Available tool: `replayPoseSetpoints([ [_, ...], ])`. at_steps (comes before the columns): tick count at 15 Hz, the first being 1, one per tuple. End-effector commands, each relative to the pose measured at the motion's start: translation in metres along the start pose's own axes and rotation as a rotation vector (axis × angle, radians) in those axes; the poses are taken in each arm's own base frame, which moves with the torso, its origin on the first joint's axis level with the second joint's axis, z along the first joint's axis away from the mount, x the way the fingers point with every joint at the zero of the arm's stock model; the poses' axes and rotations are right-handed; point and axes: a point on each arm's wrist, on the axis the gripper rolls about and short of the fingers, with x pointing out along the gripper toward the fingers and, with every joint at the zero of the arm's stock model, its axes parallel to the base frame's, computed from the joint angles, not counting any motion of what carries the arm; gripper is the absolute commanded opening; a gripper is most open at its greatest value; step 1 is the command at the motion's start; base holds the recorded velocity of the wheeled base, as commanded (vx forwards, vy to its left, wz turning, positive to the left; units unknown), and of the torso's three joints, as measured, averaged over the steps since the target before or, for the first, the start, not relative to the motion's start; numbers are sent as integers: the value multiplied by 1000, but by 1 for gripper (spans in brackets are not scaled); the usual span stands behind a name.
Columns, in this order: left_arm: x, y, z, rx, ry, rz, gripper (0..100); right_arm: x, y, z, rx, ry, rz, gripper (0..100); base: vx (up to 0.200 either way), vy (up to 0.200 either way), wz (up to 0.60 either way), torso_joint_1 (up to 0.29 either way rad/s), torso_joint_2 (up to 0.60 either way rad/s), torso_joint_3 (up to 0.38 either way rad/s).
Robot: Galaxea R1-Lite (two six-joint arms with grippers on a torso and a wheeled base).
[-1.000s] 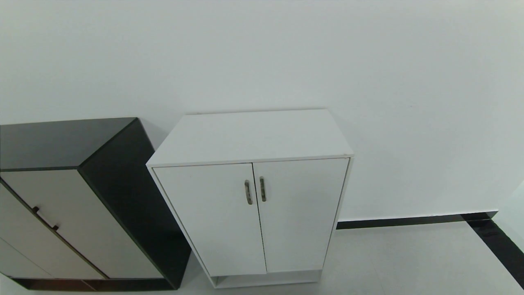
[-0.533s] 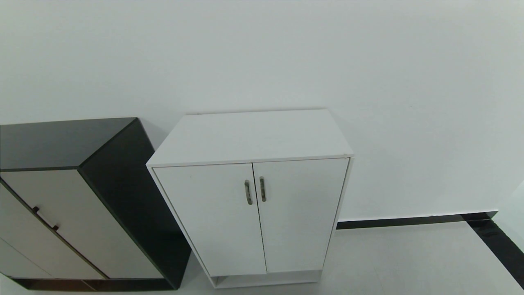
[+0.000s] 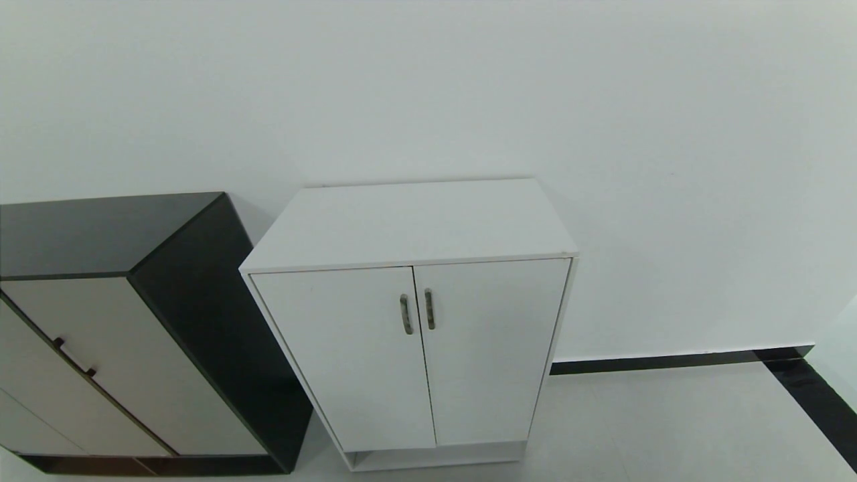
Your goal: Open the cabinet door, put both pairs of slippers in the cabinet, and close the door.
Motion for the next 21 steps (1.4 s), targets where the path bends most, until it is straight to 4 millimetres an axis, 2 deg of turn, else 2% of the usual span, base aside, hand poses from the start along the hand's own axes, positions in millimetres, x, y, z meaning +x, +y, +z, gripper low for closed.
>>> replayPoseSetpoints([
  [1, 0, 0, 0, 0, 1, 0, 0, -4, 0, -1, 0, -59, -4, 0, 0, 0, 0, 0, 0, 0],
  [7, 0, 0, 0, 0, 1, 0, 0, -2, 1, -1, 6, -30, -57, 0, 0, 0, 0, 0, 0, 0],
  [13, 0, 0, 0, 0, 1, 0, 0, -11, 2, -4, -1, -154, -90, 0, 0, 0, 0, 0, 0, 0],
  [21, 0, 0, 0, 6, 1, 1, 0, -11, 2, -4, 10, -157, -91, 0, 0, 0, 0, 0, 0, 0],
])
